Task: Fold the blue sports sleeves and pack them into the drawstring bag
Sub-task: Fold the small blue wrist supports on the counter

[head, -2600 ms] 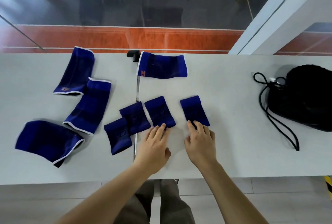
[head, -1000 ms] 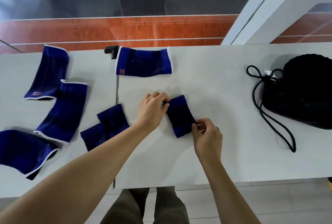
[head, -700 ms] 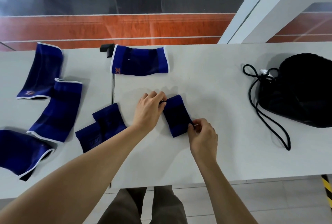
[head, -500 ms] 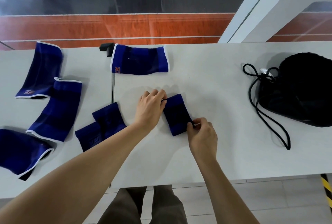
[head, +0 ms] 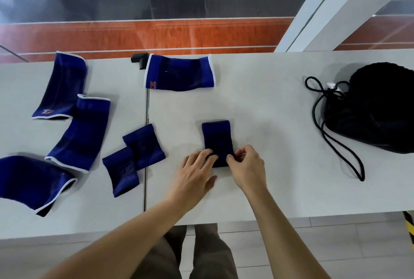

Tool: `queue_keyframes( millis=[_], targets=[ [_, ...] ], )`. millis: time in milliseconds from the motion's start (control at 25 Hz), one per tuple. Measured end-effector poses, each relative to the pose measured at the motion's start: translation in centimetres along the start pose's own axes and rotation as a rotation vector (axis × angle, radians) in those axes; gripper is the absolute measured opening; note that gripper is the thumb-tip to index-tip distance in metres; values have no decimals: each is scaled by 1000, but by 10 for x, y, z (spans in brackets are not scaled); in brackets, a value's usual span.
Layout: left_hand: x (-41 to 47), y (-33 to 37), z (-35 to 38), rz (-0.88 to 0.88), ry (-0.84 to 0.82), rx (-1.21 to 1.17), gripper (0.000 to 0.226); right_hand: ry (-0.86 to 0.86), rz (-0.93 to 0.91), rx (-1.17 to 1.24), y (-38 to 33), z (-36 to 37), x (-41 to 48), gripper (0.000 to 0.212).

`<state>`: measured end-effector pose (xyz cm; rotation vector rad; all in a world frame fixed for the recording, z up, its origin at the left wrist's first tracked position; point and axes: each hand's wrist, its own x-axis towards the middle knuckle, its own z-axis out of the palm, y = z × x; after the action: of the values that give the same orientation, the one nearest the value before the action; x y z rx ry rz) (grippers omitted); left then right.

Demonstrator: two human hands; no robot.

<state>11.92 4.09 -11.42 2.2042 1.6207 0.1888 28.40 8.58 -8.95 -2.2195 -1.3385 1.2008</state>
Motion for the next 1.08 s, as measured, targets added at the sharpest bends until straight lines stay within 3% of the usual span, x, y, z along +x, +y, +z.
queue_keyframes(
  millis=[160, 280, 360, 440, 520, 560, 840, 1080],
  targets=[
    [-9, -1, -2, -24, 63, 8, 50, -162, 152, 436, 6, 0, -14, 17],
    [-15, -6, -2, 24, 122, 7, 43, -193, 246, 527, 11, 0, -26, 18],
    [-14, -7, -1, 41, 126, -2, 38, -105, 81, 400, 22, -1, -33, 17],
    [-12, -8, -3, 57, 108, -1, 33, 4, -273, 27, 35, -6, -37, 32],
    [-9, -11, -7, 81, 89, -17, 31, 3, -569, -315, 43, -7, -34, 45],
    [-7, -12, -11, 80, 76, -32, 31, -19, -622, -378, 42, -7, -31, 44],
    [17, -4, -35, -145, 27, -256, 31, -24, -445, -151, 22, -4, -12, 18],
    [34, -4, -28, -320, 88, -319, 25, 84, -337, -84, 8, 7, 1, 17]
  ],
)
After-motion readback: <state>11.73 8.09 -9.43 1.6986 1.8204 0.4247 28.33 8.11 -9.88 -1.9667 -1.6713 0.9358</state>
